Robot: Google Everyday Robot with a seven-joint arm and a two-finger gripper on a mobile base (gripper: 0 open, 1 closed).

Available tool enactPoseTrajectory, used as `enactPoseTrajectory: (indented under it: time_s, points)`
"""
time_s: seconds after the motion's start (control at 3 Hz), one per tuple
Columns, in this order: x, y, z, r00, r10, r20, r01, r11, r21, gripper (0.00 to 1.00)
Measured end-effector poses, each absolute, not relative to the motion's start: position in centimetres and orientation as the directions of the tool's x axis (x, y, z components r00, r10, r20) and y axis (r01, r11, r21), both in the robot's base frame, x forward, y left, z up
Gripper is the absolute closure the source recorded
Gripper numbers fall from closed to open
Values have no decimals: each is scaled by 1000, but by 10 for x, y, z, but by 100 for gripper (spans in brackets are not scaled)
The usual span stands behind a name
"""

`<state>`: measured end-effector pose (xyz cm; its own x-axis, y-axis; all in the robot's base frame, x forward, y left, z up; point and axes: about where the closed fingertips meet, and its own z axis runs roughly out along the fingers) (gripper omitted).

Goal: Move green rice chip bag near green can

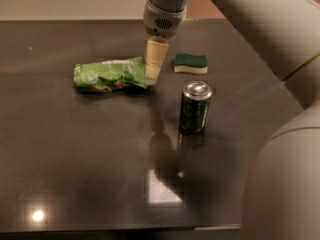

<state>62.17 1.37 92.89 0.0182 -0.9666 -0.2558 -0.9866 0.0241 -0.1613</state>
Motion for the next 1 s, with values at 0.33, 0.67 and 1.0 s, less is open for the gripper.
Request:
enactPoseTrajectory:
  time_s: [0.33, 0.67, 1.0]
  points:
    - [644, 57, 906, 15, -976, -218, -985, 24, -173, 0]
    - [648, 68, 898, 13, -978, -206, -984, 24, -177, 0]
    - [658, 88, 874, 12, -985, -171, -981, 21, -190, 0]
